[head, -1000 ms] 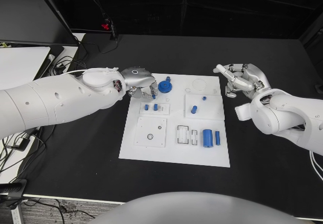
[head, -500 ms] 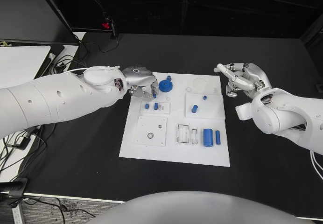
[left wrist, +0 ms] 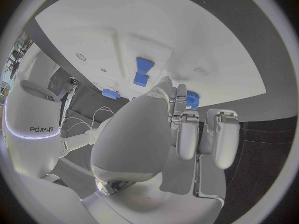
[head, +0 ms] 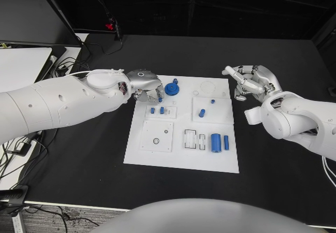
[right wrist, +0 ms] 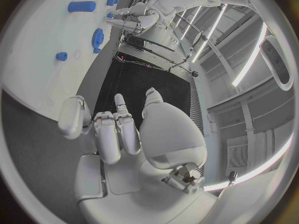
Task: Assemble the parts on the task board
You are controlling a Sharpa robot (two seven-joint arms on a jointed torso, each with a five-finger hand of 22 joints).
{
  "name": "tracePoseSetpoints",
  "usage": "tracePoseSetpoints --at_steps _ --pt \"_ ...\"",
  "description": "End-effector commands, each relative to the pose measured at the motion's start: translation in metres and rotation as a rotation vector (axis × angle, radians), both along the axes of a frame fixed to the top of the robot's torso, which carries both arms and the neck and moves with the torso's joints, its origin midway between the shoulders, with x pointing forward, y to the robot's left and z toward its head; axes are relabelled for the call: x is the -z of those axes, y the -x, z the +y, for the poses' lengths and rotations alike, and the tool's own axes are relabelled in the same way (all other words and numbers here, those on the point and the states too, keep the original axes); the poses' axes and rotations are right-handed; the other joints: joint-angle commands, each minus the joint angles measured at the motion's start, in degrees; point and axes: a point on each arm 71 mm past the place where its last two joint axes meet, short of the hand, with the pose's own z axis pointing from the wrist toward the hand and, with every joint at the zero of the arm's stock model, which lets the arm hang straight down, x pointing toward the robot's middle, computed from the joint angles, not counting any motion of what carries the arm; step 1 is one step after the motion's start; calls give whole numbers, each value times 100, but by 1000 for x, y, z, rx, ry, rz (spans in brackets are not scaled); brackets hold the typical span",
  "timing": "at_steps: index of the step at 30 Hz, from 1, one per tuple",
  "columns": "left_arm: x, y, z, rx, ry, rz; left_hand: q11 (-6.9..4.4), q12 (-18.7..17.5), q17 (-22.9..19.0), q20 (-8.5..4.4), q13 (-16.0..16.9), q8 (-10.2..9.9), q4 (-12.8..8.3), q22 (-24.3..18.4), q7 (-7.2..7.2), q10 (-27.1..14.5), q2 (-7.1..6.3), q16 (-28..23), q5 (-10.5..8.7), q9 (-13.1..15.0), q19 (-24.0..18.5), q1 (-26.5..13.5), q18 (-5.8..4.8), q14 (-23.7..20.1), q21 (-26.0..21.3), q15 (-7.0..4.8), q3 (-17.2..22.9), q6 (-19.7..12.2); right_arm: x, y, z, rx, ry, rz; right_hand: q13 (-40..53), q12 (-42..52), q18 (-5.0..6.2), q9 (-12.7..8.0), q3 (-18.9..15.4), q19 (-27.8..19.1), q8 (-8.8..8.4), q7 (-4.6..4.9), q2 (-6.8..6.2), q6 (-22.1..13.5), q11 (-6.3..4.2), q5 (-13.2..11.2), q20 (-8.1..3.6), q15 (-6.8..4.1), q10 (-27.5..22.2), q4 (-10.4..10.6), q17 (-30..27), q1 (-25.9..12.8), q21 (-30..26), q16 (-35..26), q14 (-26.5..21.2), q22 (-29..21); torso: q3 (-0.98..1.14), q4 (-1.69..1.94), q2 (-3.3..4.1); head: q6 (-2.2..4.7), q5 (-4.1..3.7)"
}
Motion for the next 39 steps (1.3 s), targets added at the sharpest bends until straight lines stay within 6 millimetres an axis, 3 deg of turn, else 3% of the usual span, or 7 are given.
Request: tracePoseSetpoints --at_steps 1,15,21,32,34,37,39 --pt "2 -1 1 -13 -22 18 1 -25 1510 45 5 -25 -3 1509 12 -57 -80 32 -20 -15 597 -47 -38 609 18 40 -55 -42 -1 0 1 -9 -5 -4 1325 -31 -19 3 -50 19 32 41 24 -56 37 37 -1 42 419 -4 1509 25 14 14 617 484 2 -2 0 -3 6" --pt "-1 -3 5 -43 -1 -18 31 -34 1510 79 10 -88 -7 1509 53 -129 -166 32 -19 -48 597 -234 -38 609 18 60 -137 -201 -1 0 1 -10 -5 0 1331 -28 -20 3 -51 21 37 41 26 -55 37 38 -1 43 426 -4 1509 27 16 14 617 486 0 6 1 8 -2" --pt "-5 -6 11 -84 32 -69 70 -39 1510 104 12 -226 -14 1509 110 -229 -167 32 -17 -85 597 -274 -38 609 18 90 -151 -550 0 0 2 -13 -5 5 1329 -29 -19 5 -52 21 43 39 27 -50 36 39 -1 43 424 -5 1509 30 16 14 617 487 -2 3 -2 31 -8" --pt "-15 -6 44 -211 102 -172 134 2 1502 157 28 -183 -16 1509 191 -465 -268 29 -16 -59 597 -374 -38 606 18 120 -315 -796 -4 3 2 -24 7 -36 1194 -92 -16 5 -46 14 139 31 -24 -55 29 24 -3 37 282 -45 1509 312 13 14 617 508 1 4 -3 63 -46" --pt "-17 -4 50 -211 119 -193 131 31 1240 167 32 -150 -19 1487 187 -510 -266 -74 -17 -54 547 -402 -22 509 -25 111 -358 -827 -5 4 2 -31 23 -46 950 -218 -26 -3 -44 44 159 36 -48 -82 35 -4 -1 41 11 -53 1509 425 44 14 617 536 5 2 -5 74 -95" --pt "-20 1 56 -203 158 -222 107 122 24 136 36 -44 -28 1171 163 -597 -243 -718 -7 -43 -117 -407 185 -20 -653 55 -416 -866 -6 6 1 -45 57 -61 53 -756 -39 -16 -46 91 201 39 -82 -117 38 -155 2 46 -1011 -60 1509 636 93 14 617 582 7 10 -11 98 -174" --pt "-24 4 58 -205 204 -240 86 214 -1109 104 39 37 -44 785 146 -592 -198 -1497 -10 -37 -840 -456 393 -589 -1423 26 -433 -870 -8 8 0 -56 87 -70 -1043 -1527 -76 -27 -51 231 242 24 -94 -119 18 -225 -13 30 -2133 -51 1509 806 234 14 617 678 -6 26 -10 114 -245"
